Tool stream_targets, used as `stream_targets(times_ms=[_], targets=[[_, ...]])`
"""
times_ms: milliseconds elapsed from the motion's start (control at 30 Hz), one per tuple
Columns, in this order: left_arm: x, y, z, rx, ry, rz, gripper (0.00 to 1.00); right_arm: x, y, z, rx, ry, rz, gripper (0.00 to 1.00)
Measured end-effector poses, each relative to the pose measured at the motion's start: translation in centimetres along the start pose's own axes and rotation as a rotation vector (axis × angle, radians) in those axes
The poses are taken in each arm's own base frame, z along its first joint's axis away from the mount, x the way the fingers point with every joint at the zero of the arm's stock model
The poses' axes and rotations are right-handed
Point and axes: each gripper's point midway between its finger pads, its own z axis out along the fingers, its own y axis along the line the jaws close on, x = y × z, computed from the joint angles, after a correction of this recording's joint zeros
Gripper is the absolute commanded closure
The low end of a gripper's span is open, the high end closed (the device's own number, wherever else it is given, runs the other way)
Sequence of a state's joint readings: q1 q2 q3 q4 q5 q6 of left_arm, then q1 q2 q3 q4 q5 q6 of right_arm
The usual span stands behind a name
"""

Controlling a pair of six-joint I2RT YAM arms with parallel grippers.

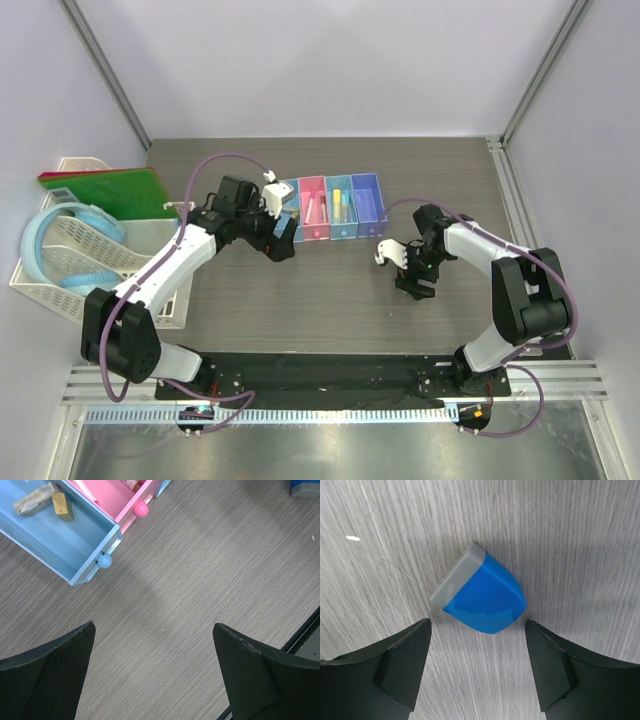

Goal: Sort the stationery into containers
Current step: Pick up the stationery from the center of the board.

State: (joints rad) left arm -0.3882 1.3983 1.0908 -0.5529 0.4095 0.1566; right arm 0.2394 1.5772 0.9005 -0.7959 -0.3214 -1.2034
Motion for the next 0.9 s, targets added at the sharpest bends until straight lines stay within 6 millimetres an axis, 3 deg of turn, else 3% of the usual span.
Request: stream_targets(times_ms=[300, 667, 767, 900], targets=[[0.6, 0.3, -0.1, -0.018, 0.024, 0.006, 0.0, -1.0, -2.3, -0.4, 0.043, 0.022, -0.082, 0.13], [1.4, 0.3, -0.3, -0.021, 0.057, 0.013, 0.0, -2.4, -1.7, 0.9, 0.005, 0.041, -0.173, 0.14], [1.4, 0.3, -0.3, -0.021, 0.059, 0.012, 0.0, -2.8, -1.6, 1.1, 0.007, 0.038, -0.19, 0.24], [1.4, 0.3, -0.4, -0.02, 0.062, 0.011, 0.0, -3.0, -1.5, 1.3, 0.007, 0.03, -0.185, 0.48]])
